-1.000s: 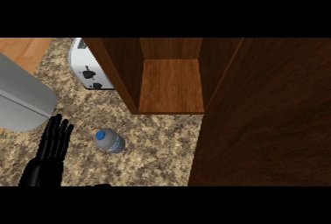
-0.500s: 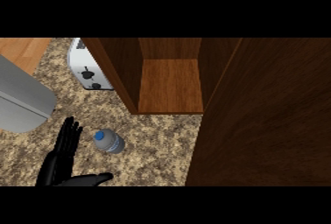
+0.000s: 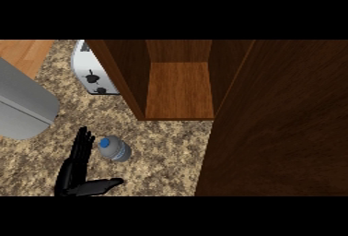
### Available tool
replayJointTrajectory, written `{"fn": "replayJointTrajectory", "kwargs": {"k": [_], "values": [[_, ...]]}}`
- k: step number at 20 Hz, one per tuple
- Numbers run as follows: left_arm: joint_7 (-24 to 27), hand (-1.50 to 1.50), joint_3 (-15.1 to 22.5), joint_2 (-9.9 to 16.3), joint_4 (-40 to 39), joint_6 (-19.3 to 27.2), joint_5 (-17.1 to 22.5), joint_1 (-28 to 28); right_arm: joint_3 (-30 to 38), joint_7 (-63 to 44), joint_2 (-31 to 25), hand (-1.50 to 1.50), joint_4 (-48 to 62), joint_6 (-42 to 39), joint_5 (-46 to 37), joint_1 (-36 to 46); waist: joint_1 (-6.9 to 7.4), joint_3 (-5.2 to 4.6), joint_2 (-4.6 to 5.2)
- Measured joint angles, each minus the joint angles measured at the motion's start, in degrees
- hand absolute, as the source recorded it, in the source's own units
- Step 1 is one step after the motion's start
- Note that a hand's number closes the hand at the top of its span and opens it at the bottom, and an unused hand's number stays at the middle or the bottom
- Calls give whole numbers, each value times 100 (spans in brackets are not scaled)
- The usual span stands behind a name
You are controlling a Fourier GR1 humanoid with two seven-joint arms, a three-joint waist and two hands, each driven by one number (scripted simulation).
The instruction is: Pick up the bottled water, place it into the cabinet and close the cabinet
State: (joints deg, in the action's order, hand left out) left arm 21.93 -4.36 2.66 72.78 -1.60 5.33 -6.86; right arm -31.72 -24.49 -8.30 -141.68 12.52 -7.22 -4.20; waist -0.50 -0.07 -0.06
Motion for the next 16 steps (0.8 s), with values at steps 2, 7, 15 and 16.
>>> {"fn": "replayJointTrajectory", "kwargs": {"k": [2, 7, 15, 16], "values": [[236, -150, -81, 3, -403, -60, 20, 167, -34, 33, -50, -150, -17, 29, -5, -50, -7, 0, -1], [825, -150, -293, 21, -1298, -155, 64, 574, -172, 59, -78, -150, 6, 143, -37, -47, -10, 0, -1], [1645, -150, -570, 16, -2637, -94, 157, 1420, -109, -97, -173, -150, -25, 253, -24, 115, -19, -1, 1], [1751, -150, -583, -4, -2716, -108, 174, 1437, -85, -34, -195, -150, -12, 245, -14, 73, -14, 0, 1]]}}
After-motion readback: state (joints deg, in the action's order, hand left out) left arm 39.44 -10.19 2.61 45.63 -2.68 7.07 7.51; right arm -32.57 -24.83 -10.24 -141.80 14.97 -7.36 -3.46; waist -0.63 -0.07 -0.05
